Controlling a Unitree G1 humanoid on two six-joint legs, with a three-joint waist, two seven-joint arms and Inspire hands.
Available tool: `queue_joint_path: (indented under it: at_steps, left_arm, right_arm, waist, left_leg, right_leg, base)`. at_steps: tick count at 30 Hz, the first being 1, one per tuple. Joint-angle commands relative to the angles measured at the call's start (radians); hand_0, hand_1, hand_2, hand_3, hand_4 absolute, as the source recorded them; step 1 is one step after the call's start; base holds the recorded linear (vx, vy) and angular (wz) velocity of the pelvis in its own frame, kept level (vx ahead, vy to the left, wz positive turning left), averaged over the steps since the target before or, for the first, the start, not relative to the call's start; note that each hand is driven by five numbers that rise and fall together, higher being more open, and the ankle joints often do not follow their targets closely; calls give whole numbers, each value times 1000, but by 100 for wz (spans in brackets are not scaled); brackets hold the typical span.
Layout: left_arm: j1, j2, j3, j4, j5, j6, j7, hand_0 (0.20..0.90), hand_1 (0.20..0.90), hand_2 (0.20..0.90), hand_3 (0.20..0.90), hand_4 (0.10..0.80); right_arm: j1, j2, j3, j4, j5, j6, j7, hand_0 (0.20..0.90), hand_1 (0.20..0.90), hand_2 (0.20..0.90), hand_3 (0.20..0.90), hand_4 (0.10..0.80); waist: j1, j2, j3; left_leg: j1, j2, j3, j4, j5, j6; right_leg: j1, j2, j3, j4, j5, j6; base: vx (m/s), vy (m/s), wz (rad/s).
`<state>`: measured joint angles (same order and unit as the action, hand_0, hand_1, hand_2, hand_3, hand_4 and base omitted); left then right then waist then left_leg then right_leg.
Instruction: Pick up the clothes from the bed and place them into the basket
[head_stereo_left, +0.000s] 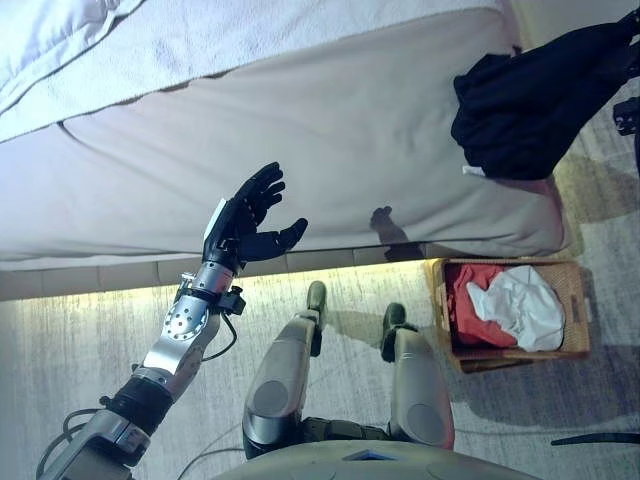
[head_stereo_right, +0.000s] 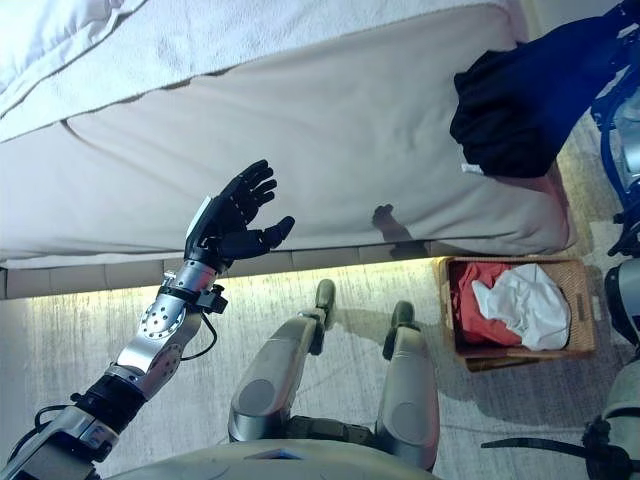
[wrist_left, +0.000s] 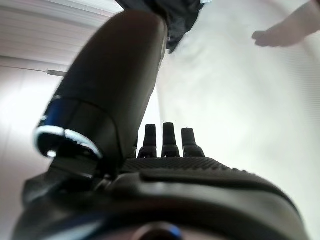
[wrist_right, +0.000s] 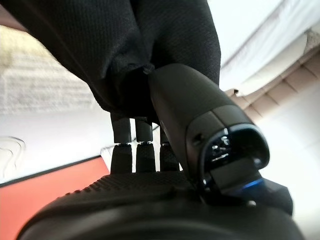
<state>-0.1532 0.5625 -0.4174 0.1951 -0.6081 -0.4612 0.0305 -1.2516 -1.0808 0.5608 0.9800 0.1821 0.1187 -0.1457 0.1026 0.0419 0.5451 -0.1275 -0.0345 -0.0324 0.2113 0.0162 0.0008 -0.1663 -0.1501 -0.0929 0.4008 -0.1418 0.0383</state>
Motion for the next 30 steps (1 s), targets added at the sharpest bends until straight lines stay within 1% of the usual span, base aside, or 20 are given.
queue_joint_path:
  at_steps: [1, 7, 9, 12, 16, 18, 19, 22, 23, 25, 30]
  left_arm:
    - [58, -10, 44, 15, 1, -71, -36, 900, 900, 900, 900, 800]
    - [73, -31, 38, 71, -4, -46, -33, 900, 900, 900, 900, 800]
    - [74, -45, 40, 103, -27, -30, -44, 900, 900, 900, 900, 800]
    - [74, -58, 36, 141, -39, -9, -55, 900, 900, 900, 900, 800]
    - [69, -74, 23, 203, -30, 4, -50, 900, 900, 900, 900, 800]
    - [59, -80, 19, 238, -15, 3, -38, 900, 900, 900, 900, 800]
    - [56, -81, 18, 243, -13, -1, -37, 900, 900, 900, 900, 800]
    - [36, -90, 24, 263, 5, -17, -31, 900, 900, 900, 900, 800]
    - [35, -90, 23, 263, 5, -18, -31, 900, 900, 900, 900, 800]
    - [19, -96, 17, 270, 30, -23, -37, 900, 900, 900, 900, 800]
    - [2, -101, 15, 293, 46, -24, -44, 900, 900, 900, 900, 800]
  right_arm:
    - [-86, -98, 14, -12, 17, -124, -23, 300, 300, 300, 200, 100]
    - [-110, -128, 33, 0, 27, -140, 10, 300, 300, 300, 200, 100]
    - [-127, -155, 42, 13, 27, -152, 28, 300, 300, 300, 200, 100]
    - [-144, -184, 59, 18, 25, -160, 34, 300, 300, 300, 200, 100]
    - [-171, -215, 81, 22, 21, -170, 36, 300, 300, 300, 200, 100]
    - [-182, -237, 91, 0, 31, -158, 34, 300, 300, 300, 200, 100]
    - [-184, -239, 91, -1, 31, -156, 32, 300, 300, 300, 200, 100]
    - [-167, -275, 76, -41, 29, -150, 32, 300, 300, 300, 200, 100]
    - [-166, -275, 75, -41, 29, -150, 32, 300, 300, 300, 200, 100]
    - [-142, -309, 65, -75, 37, -152, 26, 300, 300, 300, 200, 100]
    - [-78, -359, 21, -146, 44, -136, 16, 300, 300, 300, 200, 100]
  waist:
    - [-10, -87, -275]
    - [-31, -107, -352]
    - [-45, -115, -392]
    - [-60, -122, -419]
    - [-83, -127, -441]
    - [-108, -130, -457]
    - [-111, -130, -459]
    - [-143, -133, -476]
    - [-142, -133, -476]
    - [-168, -136, -483]
    - [-209, -142, -486]
  left_leg:
    - [-9, 20, 9, 68, -168, 5]
    - [75, 38, 22, -24, -140, -4]
    - [114, 48, 30, -70, -129, -8]
    - [146, 54, 40, -116, -120, -13]
    - [176, 60, 57, -157, -114, -15]
    - [194, 64, 75, -182, -113, -14]
    - [197, 64, 78, -185, -113, -14]
    - [221, 69, 102, -216, -113, -15]
    - [222, 69, 103, -217, -113, -15]
    - [232, 71, 117, -227, -118, -14]
    - [246, 75, 150, -227, -131, -7]
  right_leg:
    - [74, 77, -45, -152, -6, -66]
    - [136, 84, -21, -224, 29, -42]
    - [162, 89, 1, -262, 48, -30]
    - [182, 93, 21, -297, 66, -18]
    - [194, 96, 46, -329, 85, -6]
    - [195, 99, 73, -346, 98, 3]
    - [195, 99, 77, -349, 101, 5]
    - [200, 102, 112, -378, 121, 18]
    - [200, 103, 113, -379, 122, 18]
    - [196, 106, 143, -387, 133, 27]
    - [187, 114, 187, -392, 144, 36]
  base:
    - [88, 52, -6]
    - [61, 55, -8]
    - [59, 73, -9]
    - [10, 64, -13]
    - [-9, 64, -15]
    - [-23, 89, -18]
    - [-15, 82, -26]
    - [-4, 74, -27]
    - [-11, 75, -23]
    - [-17, 54, -28]
    - [-15, 30, -26]
